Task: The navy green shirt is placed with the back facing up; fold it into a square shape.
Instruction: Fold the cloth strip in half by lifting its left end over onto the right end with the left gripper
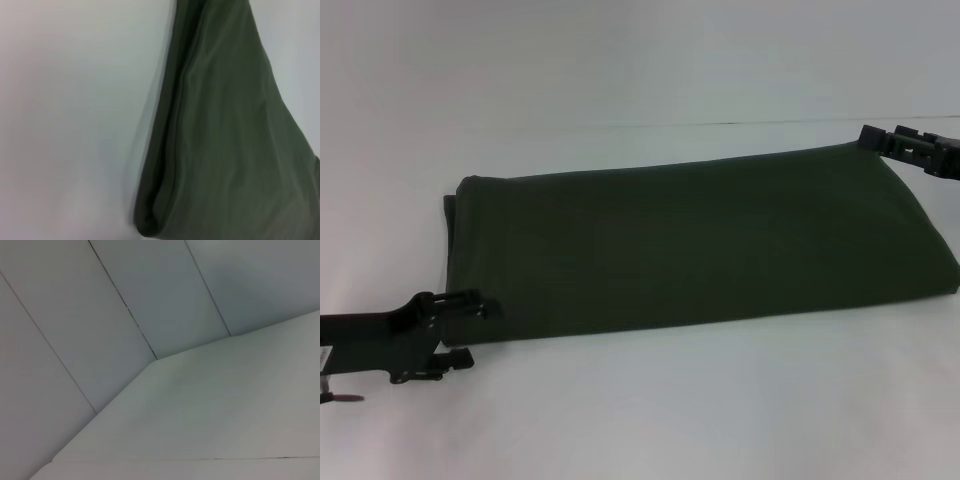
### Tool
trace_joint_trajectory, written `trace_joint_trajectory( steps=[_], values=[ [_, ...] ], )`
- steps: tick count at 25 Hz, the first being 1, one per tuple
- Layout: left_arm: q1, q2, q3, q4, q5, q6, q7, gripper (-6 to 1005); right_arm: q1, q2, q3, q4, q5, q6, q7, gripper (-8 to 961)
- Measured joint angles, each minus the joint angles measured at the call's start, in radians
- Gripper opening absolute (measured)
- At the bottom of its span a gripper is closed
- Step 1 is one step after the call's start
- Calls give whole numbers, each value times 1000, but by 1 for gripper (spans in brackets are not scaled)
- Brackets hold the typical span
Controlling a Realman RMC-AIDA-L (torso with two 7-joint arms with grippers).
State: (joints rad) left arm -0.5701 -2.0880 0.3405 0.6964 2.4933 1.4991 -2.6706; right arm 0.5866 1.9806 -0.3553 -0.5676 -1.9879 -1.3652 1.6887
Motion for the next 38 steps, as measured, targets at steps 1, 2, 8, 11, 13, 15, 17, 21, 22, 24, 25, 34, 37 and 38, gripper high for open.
trace_joint_trajectory(
  steps=[1, 2, 8, 11, 13, 15, 17, 21, 22, 24, 25, 34, 37, 38],
  values=[
    [0, 0, 0, 0, 5, -2, 0, 889, 0, 0, 0, 0, 0, 0, 0, 920],
    [-1, 0, 0, 0, 10, -3, 0, 888, -1, 0, 0, 0, 0, 0, 0, 920],
    [-3, 1, 0, 0, 20, -11, 3, 887, -3, 1, -1, 0, 0, -2, 0, 919],
    [-5, 2, 0, 0, 28, -14, 3, 888, -4, 1, -1, 0, 0, -4, 0, 919],
    [-6, 2, 0, 0, 34, -17, 3, 888, -5, 1, -1, 0, 0, -5, 0, 919],
    [-7, 3, 0, 0, 37, -23, 4, 888, -4, 2, -1, 0, 0, -6, 0, 919],
    [-7, 4, 0, 0, 38, -27, 4, 888, -4, 2, -1, 0, 0, -8, 0, 919],
    [-9, 4, 0, 0, 38, -28, 5, 887, -5, 3, 0, 0, 0, -9, 0, 919],
    [-10, 4, 0, 0, 38, -28, 5, 887, -5, 3, 1, 0, 0, -10, 0, 919],
    [-12, 3, 0, 0, 38, -28, 6, 887, -5, 3, 2, 0, 0, -10, 0, 918],
    [-12, 3, 0, 0, 38, -29, 6, 887, -5, 3, 3, 0, 0, -10, 0, 918],
    [-16, 5, 1, 0, 38, -39, 8, 887, -5, 3, 3, 0, 1, -10, 0, 918],
    [-19, 6, 1, -4, 40, -39, 8, 887, -5, 3, 3, 0, 2, -9, 0, 918],
    [-20, 7, 1, -9, 41, -41, 8, 887, -5, 3, 3, 0, 4, -8, 0, 918]
  ],
)
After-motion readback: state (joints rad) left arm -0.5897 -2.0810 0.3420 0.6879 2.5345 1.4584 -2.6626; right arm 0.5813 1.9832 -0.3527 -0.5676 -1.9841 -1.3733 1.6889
